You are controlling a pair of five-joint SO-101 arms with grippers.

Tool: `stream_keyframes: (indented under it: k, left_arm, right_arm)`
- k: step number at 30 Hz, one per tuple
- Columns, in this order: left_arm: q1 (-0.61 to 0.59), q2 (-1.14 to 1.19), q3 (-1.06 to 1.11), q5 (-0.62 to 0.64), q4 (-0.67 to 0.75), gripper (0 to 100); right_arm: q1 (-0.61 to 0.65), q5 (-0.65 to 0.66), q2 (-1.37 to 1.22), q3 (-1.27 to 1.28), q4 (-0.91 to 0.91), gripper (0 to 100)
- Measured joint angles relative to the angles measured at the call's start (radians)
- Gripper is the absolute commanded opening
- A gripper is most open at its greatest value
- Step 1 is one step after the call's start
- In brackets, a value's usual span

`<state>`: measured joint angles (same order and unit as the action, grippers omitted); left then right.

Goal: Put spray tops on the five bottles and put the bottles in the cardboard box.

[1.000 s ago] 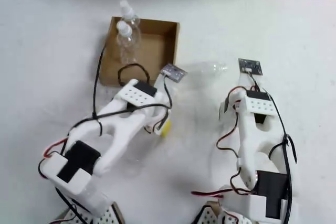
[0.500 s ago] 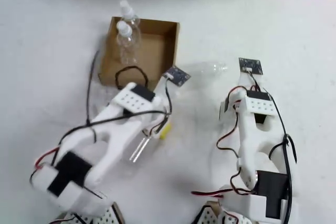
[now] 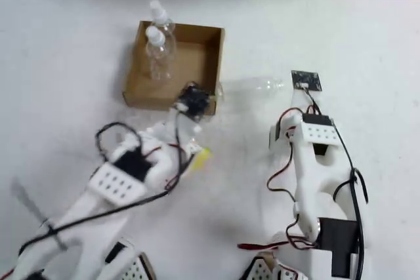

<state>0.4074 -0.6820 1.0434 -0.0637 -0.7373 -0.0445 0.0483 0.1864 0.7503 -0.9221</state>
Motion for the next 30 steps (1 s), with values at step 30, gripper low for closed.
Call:
stream_keyframes:
  k: [30]
  left_arm:
    - [-0.158,-1.128,0.572,-0.003,0.196,2]
  right_arm:
    - [0.594,0.0,0.824,-0.176,0.632,1.6]
